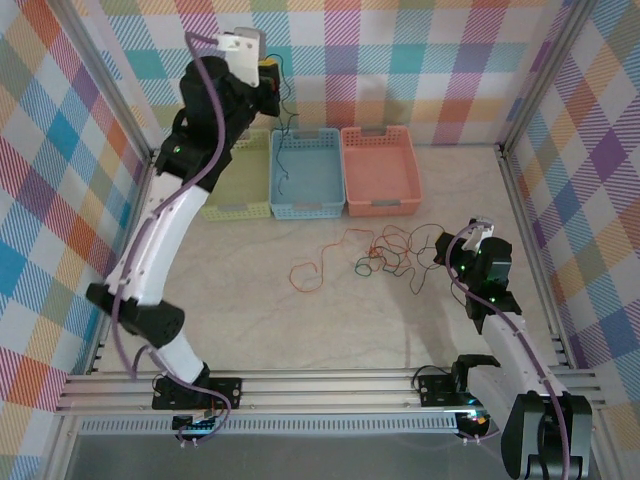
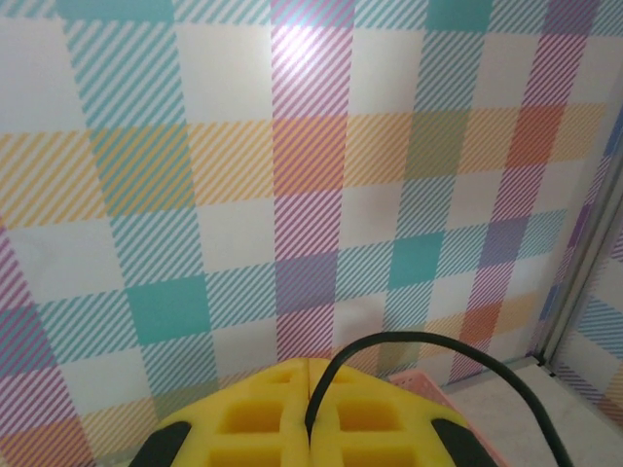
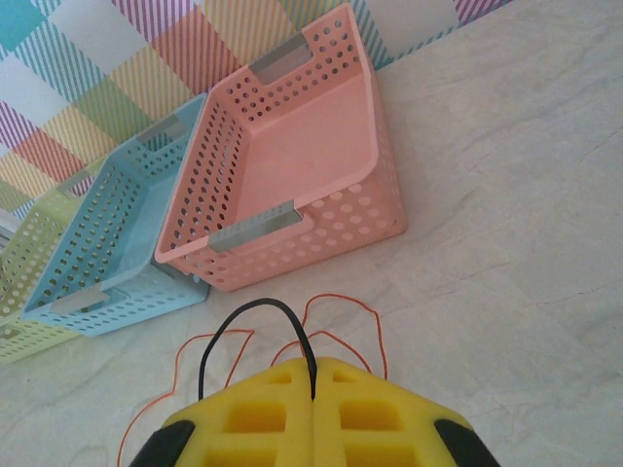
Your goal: Untangle the cables
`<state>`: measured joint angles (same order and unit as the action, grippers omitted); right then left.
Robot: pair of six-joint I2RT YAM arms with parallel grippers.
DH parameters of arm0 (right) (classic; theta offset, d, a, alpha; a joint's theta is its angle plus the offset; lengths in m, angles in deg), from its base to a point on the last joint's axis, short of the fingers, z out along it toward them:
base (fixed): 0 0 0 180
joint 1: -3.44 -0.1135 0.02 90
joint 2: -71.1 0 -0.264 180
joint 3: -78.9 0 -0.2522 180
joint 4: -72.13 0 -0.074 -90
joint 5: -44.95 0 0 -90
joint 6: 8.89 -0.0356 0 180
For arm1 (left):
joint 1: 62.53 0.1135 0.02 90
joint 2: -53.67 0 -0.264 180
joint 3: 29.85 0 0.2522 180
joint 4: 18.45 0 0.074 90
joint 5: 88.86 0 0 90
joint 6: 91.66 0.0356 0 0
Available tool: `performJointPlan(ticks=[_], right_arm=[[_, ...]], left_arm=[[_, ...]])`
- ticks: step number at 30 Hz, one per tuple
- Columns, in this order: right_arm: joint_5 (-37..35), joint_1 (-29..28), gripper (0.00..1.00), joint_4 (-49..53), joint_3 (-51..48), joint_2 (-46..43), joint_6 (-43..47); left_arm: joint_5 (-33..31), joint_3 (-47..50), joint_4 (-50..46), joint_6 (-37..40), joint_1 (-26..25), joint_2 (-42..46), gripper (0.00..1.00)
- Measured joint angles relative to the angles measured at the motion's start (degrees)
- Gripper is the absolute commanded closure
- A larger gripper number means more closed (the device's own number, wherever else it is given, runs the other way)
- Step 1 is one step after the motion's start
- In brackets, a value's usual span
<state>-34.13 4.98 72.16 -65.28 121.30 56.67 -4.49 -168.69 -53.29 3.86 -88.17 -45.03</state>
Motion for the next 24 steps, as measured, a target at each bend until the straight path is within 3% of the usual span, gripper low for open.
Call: performJointPlan(ticks=[8,19,24], right_arm=[[-0.22,0.0,1.0,-0.39,-0.35,0.02,0.0],[-0.85,0.0,1.0,-0.35,-0.35,0.17,1.05],[-0.85,0.0,1.0,-0.33,-0.35,1.25,1.18]], left_arm=[[4.83,-26.01,-4.2,-1.46,3.74,-21.68,1.0],[8.41,-27.41,-4.35,-3.85,7.17,-31.15,1.0],[10.21,-22.45,-4.33,-4.61,7.17,-33.35,1.0]])
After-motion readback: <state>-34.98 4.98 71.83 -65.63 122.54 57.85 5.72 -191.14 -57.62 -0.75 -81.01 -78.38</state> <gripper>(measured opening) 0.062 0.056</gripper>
